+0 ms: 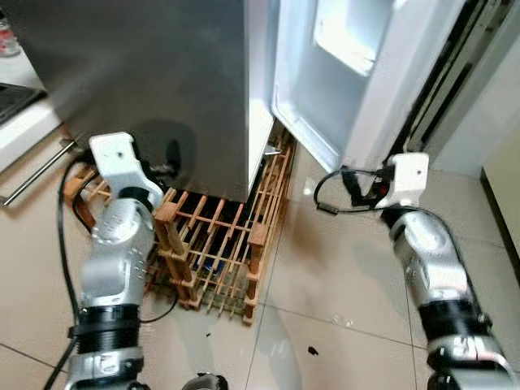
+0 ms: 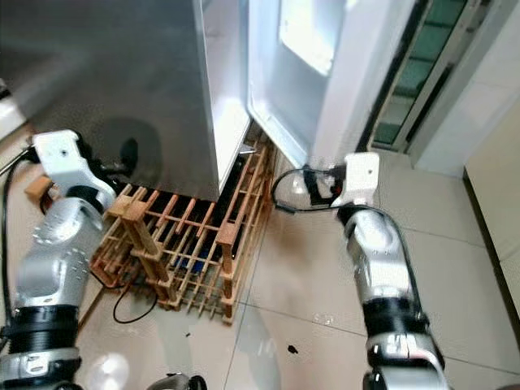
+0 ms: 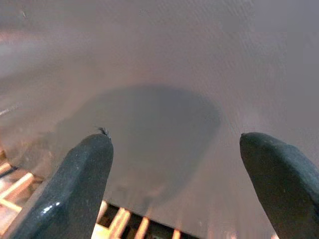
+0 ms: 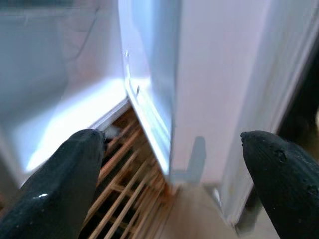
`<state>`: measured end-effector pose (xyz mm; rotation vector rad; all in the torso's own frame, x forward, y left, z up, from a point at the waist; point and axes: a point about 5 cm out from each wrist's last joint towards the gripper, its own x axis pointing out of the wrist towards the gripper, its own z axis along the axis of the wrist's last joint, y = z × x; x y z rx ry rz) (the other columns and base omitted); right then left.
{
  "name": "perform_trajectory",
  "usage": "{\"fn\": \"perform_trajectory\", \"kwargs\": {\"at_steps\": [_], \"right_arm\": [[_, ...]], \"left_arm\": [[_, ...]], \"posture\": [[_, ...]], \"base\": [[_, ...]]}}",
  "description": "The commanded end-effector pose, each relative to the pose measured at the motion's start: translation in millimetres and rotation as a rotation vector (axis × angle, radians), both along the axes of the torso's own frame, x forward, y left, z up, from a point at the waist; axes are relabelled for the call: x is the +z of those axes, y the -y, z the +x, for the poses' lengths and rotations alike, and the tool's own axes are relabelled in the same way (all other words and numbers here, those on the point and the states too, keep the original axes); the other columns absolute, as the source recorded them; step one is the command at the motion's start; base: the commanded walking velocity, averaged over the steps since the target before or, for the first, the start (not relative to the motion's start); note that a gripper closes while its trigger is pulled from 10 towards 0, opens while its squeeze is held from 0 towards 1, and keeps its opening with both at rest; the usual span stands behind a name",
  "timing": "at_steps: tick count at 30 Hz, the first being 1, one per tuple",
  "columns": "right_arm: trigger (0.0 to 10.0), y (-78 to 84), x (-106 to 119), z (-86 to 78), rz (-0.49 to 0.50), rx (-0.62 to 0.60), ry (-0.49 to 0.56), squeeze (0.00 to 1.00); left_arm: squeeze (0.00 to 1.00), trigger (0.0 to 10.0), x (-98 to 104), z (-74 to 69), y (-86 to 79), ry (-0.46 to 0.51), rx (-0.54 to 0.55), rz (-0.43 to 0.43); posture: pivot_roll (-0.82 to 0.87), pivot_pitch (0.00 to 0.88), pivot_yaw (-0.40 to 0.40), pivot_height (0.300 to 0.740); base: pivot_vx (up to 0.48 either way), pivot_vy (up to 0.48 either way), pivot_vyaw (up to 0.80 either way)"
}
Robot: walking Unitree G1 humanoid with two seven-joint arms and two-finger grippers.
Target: Restocking fridge
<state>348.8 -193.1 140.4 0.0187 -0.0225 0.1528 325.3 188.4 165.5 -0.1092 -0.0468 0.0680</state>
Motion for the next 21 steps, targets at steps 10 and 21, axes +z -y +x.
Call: {"fn": "perform_trajectory", "kwargs": {"at_steps": [10,21], "right_arm": [[10.0,39.5,7,28.8,-0.005,-0.075,-0.108,0.00],[10.0,13.7,10,20.7,-0.048,-0.071,0.048,0.00]], "left_arm": [[0.00,10.0,-14,-6.4,-20.7,-0.062,0.266,0.218],[0.00,10.0,6,-16.6,-5.1,0.092,0.167,0.176]], "posture": [[0.02,0.023,0.009,0.740],[0.01,0.055,0.018,0.740]], "base": [[0.000,0.000,0.00],[0.000,-0.079,0.00]]}}
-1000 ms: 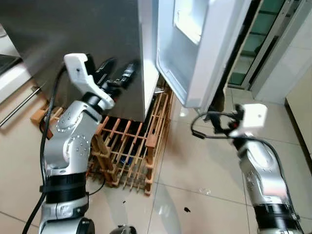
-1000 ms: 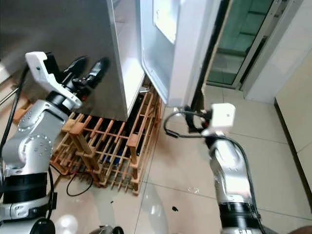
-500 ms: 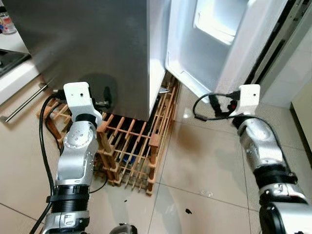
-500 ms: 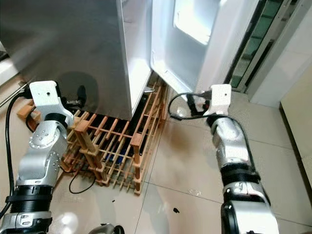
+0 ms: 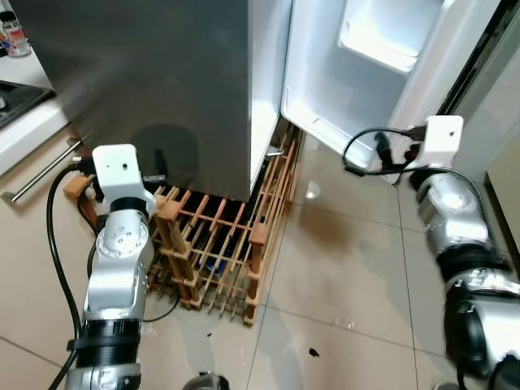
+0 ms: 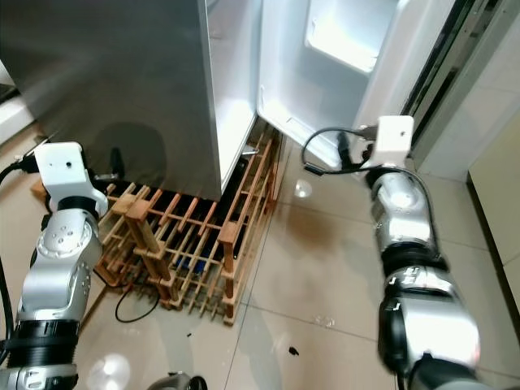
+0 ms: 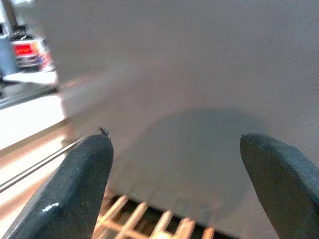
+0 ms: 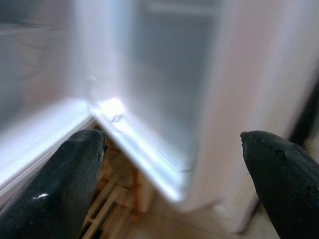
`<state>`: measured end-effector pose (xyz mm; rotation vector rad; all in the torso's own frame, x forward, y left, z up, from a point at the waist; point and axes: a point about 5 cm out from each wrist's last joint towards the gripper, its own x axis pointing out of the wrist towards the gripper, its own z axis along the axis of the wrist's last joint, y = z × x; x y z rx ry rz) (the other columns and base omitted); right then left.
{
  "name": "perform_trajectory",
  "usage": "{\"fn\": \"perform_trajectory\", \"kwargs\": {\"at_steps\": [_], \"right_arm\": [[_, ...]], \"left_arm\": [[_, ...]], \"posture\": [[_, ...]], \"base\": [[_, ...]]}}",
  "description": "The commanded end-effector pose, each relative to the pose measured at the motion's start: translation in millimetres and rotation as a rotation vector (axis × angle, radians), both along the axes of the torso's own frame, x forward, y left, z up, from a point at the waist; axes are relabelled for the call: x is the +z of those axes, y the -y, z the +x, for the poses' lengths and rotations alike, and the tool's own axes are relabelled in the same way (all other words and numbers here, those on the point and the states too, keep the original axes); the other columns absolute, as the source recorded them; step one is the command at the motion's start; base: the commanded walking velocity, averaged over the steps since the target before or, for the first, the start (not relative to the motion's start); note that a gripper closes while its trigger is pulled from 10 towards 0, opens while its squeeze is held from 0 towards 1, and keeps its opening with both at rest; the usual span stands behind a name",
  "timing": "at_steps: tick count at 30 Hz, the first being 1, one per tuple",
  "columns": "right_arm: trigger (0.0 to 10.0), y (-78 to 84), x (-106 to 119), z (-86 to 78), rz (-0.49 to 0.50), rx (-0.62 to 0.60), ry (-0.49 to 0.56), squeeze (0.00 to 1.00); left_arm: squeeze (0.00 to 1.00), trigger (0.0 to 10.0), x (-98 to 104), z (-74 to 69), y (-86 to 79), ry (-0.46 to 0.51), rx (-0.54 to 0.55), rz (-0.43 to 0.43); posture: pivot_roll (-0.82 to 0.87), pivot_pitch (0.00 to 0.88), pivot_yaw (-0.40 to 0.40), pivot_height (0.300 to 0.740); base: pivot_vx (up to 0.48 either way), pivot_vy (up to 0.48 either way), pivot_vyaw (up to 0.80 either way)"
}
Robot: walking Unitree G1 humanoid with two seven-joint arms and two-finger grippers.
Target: Restocking fridge
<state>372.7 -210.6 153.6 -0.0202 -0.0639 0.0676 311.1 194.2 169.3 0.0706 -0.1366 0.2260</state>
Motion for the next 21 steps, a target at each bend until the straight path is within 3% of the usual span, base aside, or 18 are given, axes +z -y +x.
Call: {"fn": "perform_trajectory", "kwargs": {"at_steps": [1,8,16,18,21], "right_arm": [[10.0,-8.9,-10,-7.6,0.011,0.025,-0.001,0.00],[10.0,-18.0,-35,-25.1,0.064,0.008,-0.040,0.00],[10.0,-18.0,-24,-22.2,0.045,0.023,-0.009,0.00],[10.0,-18.3,-23,-22.6,0.045,0.022,-0.004,0.00],[10.0,-18.1,-25,-25.4,0.043,0.020,-0.008,0.00]], "left_arm": [[0.00,10.0,1,-4.3,1.2,0.013,0.013,-0.004],[0.00,10.0,-2,-8.6,5.1,-0.021,0.106,-0.022],[0.00,10.0,-3,1.5,10.2,-0.066,0.127,-0.054],[0.00,10.0,-7,2.1,7.1,-0.088,0.152,-0.060],[0.00,10.0,-22,6.8,12.6,-0.173,0.105,-0.086]], "posture": [[0.00,0.056,0.017,0.740],[-0.03,0.051,0.017,0.740],[-0.03,0.041,0.024,0.740],[-0.03,0.039,0.026,0.740],[-0.02,0.039,0.025,0.740]], "base": [[0.000,-0.431,0.00],[0.000,-0.428,0.22],[0.217,-0.410,0.22],[0.251,-0.409,0.00],[0.089,-0.131,0.00]]}}
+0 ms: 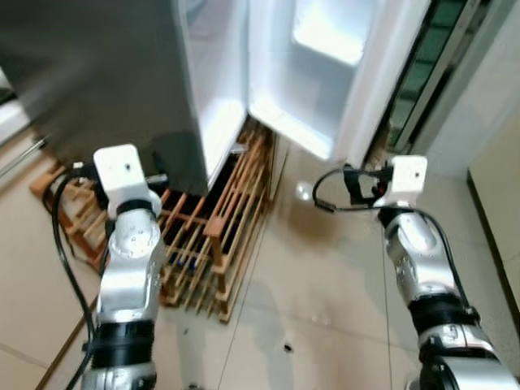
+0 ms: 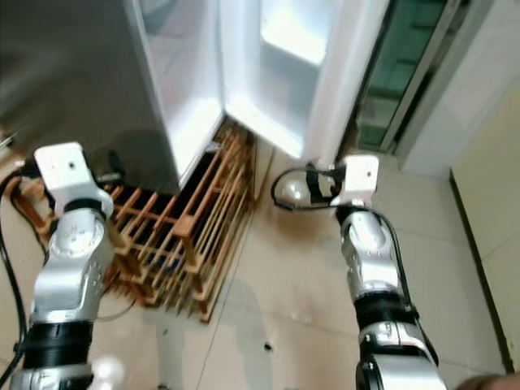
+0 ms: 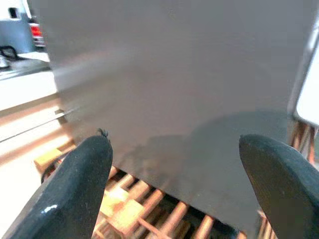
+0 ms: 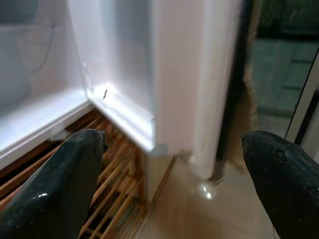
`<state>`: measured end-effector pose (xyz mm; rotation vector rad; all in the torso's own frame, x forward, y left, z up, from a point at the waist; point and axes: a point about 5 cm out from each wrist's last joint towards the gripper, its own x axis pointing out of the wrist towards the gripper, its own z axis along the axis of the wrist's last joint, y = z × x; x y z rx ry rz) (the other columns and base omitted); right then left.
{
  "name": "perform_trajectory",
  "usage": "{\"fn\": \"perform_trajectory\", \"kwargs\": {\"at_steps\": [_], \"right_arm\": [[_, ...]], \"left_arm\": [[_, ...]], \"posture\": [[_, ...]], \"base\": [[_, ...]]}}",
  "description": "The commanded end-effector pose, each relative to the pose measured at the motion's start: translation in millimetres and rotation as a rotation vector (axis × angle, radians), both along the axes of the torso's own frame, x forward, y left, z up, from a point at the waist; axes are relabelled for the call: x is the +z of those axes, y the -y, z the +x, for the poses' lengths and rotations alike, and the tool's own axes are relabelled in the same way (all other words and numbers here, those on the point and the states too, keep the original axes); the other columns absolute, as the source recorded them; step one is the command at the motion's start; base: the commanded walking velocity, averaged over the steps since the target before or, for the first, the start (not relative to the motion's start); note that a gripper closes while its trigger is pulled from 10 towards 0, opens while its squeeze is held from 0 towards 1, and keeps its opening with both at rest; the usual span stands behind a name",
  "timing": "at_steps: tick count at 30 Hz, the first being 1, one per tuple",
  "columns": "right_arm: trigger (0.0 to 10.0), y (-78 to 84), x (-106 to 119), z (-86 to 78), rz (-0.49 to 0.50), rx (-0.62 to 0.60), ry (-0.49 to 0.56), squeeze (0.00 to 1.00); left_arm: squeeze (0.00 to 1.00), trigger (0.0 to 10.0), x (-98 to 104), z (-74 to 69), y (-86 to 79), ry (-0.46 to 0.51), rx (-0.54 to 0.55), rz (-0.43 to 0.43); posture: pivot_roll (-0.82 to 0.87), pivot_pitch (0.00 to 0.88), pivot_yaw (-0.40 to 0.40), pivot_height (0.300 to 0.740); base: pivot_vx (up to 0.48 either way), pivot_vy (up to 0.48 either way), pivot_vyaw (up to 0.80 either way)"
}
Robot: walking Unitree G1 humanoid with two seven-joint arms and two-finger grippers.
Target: Restocking fridge
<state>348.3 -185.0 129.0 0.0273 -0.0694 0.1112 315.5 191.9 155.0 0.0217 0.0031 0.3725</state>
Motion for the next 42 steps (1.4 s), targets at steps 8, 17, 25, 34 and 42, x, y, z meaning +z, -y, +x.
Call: {"fn": "perform_trajectory", "kwargs": {"at_steps": [8,17,25,34,42], "right_arm": [[10.0,7.1,-14,-20.2,-0.008,-0.038,-0.037,0.00],[10.0,10.8,-17,-32.3,0.044,-0.067,-0.030,0.00],[10.0,4.9,-27,-36.4,0.027,-0.001,-0.087,0.00],[10.0,1.0,-21,-29.8,-0.003,-0.034,-0.082,0.00],[10.0,-4.1,-15,-29.3,0.022,-0.038,-0.033,0.00]], "left_arm": [[0.00,10.0,-4,7.3,39.6,0.010,-0.260,-0.032],[0.00,10.0,-16,0.1,43.6,0.017,-0.359,-0.023],[0.00,10.0,-26,-10.6,55.3,0.011,-0.415,-0.017],[0.00,10.0,-17,6.7,60.0,0.052,-0.381,-0.052],[0.00,10.0,-6,14.5,56.3,0.067,-0.342,-0.046]], "posture": [[-0.04,0.040,0.043,0.740],[-0.05,0.010,0.060,0.740],[-0.03,0.006,0.016,0.740],[-0.06,0.000,0.008,0.740],[-0.05,0.000,0.046,0.740]], "base": [[0.000,0.000,0.08],[0.000,0.000,0.50],[0.000,0.000,0.43],[0.072,-0.109,0.32],[0.341,-0.332,0.17]]}}
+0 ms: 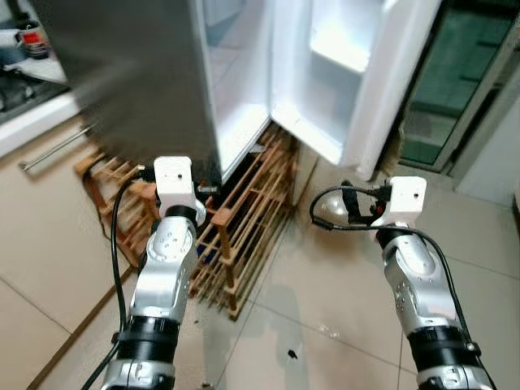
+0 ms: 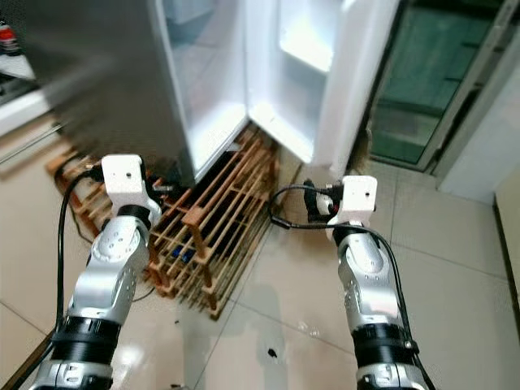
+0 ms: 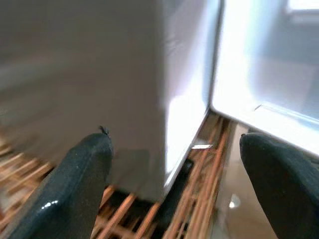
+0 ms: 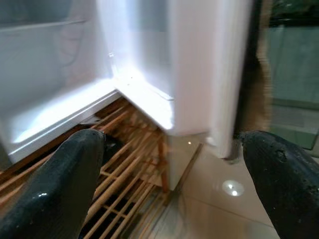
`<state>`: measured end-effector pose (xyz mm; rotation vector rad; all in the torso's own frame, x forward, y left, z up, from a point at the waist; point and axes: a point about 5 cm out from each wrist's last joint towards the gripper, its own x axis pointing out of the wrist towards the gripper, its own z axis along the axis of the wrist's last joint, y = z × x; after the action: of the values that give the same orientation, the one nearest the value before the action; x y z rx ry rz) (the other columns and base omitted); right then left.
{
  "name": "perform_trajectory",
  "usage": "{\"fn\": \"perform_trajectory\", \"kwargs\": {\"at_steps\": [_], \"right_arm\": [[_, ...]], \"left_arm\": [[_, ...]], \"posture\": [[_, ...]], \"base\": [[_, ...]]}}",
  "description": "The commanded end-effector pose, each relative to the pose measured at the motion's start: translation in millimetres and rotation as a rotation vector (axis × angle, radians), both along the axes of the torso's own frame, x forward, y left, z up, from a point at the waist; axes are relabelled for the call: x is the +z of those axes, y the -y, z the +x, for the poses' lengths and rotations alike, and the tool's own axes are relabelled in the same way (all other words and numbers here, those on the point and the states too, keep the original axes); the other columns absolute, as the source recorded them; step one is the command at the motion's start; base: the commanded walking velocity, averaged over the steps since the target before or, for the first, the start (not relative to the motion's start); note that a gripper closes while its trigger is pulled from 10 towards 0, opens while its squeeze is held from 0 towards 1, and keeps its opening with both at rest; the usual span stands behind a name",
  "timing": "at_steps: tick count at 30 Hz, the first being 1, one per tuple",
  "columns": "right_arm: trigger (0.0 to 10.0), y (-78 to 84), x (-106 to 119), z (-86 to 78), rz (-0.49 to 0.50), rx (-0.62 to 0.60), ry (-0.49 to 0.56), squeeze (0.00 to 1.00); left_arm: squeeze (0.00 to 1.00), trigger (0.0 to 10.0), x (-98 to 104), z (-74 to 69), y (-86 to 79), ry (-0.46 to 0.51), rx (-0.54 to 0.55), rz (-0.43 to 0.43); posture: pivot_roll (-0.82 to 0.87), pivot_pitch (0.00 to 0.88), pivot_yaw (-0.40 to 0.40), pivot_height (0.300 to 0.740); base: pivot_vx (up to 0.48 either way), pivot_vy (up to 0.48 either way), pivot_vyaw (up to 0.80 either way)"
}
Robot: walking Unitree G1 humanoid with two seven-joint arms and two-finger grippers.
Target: Restocking fridge
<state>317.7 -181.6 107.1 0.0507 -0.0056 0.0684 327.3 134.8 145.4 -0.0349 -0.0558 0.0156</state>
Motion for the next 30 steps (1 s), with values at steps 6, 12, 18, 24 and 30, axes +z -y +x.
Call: {"fn": "perform_trajectory", "kwargs": {"at_steps": [6,12,18,24,30], "right_arm": [[10.0,-6.1,12,4.1,0.004,0.020,0.049,0.02],[10.0,-10.1,11,6.4,0.014,0.044,0.045,0.09],[10.0,-13.3,10,7.0,0.019,0.073,0.036,0.17],[10.0,-8.0,9,8.2,-0.031,0.039,0.020,0.18],[10.0,15.7,-3,-8.1,0.003,-0.084,-0.029,0.13]], "left_arm": [[0.00,10.0,6,4.8,-6.4,-0.002,0.055,0.016],[0.00,10.0,-1,4.5,-15.6,-0.046,0.111,0.014],[0.00,10.0,-1,3.1,-18.0,-0.047,0.124,0.042],[0.00,10.0,3,0.5,-14.6,0.004,0.024,0.066],[0.00,10.0,-13,-21.0,-9.7,-0.012,-0.252,0.140]], "posture": [[-0.04,0.000,0.054,0.740],[-0.02,0.000,0.049,0.740],[-0.01,0.000,0.045,0.740],[-0.02,0.000,0.045,0.740],[-0.02,0.000,0.040,0.740]], "base": [[0.361,-0.312,0.07],[0.186,-0.150,0.00],[0.000,0.000,0.00],[0.000,0.000,0.00],[0.000,0.000,0.00]]}}
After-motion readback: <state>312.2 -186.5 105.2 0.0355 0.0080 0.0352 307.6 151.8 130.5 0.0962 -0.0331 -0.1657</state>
